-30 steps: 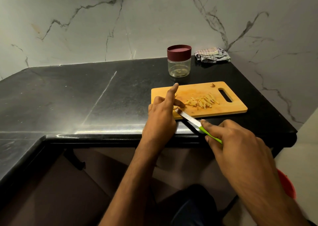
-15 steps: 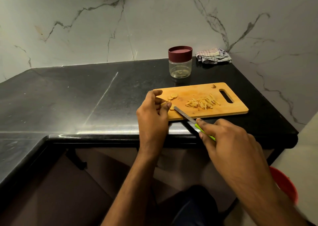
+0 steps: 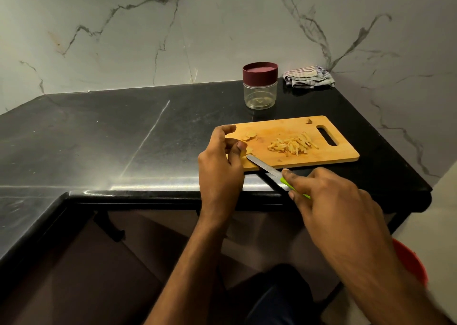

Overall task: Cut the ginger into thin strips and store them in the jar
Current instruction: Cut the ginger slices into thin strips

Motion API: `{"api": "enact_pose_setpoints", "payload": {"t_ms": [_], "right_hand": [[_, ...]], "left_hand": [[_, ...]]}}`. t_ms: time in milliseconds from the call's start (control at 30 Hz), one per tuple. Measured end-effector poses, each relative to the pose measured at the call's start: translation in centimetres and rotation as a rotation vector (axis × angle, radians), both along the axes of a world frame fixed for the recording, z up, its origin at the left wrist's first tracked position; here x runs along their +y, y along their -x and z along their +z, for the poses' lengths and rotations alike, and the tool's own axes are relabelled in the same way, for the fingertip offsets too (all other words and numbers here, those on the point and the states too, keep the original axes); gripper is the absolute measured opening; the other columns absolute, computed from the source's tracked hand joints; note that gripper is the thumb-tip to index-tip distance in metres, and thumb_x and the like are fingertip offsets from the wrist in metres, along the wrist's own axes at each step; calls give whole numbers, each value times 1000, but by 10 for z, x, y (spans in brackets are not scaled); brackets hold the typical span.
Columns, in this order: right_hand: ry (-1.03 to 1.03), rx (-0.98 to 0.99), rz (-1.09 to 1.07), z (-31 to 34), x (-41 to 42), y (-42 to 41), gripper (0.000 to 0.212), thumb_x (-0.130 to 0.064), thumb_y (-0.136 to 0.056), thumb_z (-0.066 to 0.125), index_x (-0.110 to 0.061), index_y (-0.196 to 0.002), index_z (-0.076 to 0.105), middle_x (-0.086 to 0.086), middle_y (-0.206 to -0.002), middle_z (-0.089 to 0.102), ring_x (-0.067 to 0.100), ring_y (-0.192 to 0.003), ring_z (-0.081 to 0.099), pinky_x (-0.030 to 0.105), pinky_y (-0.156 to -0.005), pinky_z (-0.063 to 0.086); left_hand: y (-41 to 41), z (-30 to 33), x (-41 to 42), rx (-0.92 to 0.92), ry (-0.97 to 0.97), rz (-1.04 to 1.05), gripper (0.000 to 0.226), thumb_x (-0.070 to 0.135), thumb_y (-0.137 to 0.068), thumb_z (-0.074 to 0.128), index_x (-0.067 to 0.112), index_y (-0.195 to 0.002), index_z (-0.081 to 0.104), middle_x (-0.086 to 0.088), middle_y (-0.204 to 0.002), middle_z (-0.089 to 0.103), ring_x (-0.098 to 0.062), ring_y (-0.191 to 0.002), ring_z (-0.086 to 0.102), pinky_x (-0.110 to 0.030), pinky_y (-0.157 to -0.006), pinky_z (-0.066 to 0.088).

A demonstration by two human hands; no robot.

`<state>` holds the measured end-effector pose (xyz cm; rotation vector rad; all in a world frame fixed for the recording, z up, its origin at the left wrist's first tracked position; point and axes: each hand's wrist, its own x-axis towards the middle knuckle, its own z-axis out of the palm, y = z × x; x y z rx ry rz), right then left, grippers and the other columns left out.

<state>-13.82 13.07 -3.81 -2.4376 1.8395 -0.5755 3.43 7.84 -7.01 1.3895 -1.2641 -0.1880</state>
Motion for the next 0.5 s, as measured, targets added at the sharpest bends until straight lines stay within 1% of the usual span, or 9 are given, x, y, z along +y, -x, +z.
{"api": "enact_pose_setpoints", "payload": {"t_ms": [67,100,133,200,233,333,433,500], "right_hand": [[-4,7,-1,-1,-5,-4,45,-44,-98,39,-49,-142,29,-13,-95,42,5,-76,42,17,-53,30],[-3,4,-2,-1,-7,-5,45,-44,-98,38,-49,-142,29,-13,-97,42,5,-76,40,17,-52,27],[2,4,-7,-1,-7,-4,44,-45,-98,38,-49,-141,30,-14,-98,41,5,-76,39,16,-51,25],[14,-7,-19,0,-7,0,43,-46,-98,38,-49,-140,33,-14,-97,43,5,-76,40,15,-50,24],[17,-21,-21,-1,-7,3,42,-46,-97,39,-49,-139,35,-14,-95,43,5,-75,42,15,-50,26],[7,-48,-34,-4,-6,11,42,-47,-96,41,-50,-137,39,-13,-88,45,6,-74,47,18,-51,33],[-4,-76,-57,-5,-3,13,42,-47,-95,40,-48,-137,40,-13,-88,47,5,-74,47,19,-52,31],[9,-95,-66,-5,-3,13,42,-47,-95,40,-46,-137,41,-13,-88,49,5,-75,48,21,-53,33]], "left_hand": [[0,-1,-1,-18,-27,-18,27,11,-101,58,19,-127,59,6,-97,73,5,-94,67,-10,-73,53],[-1,-1,-1,-20,-38,-26,27,10,-101,56,19,-127,59,6,-98,73,5,-95,68,-14,-73,55],[-1,-1,-1,-25,-46,-31,28,9,-101,55,20,-126,59,6,-97,73,3,-92,68,-19,-72,57],[-3,-1,-2,-53,-62,-36,30,6,-101,52,20,-126,58,6,-94,70,-5,-80,67,-28,-64,57],[-4,-1,-3,-66,-70,-42,32,4,-100,52,20,-127,58,5,-95,69,-7,-78,65,-27,-62,55],[-5,0,-5,-99,-103,-53,33,2,-98,54,18,-127,59,4,-105,67,-5,-87,63,-14,-67,51],[-5,0,-6,-105,-110,-59,30,1,-97,56,17,-122,61,4,-101,66,-2,-88,61,-11,-71,49],[-5,-1,-6,-104,-118,-82,30,2,-96,58,17,-122,62,5,-98,68,-1,-90,63,-9,-72,48]]}}
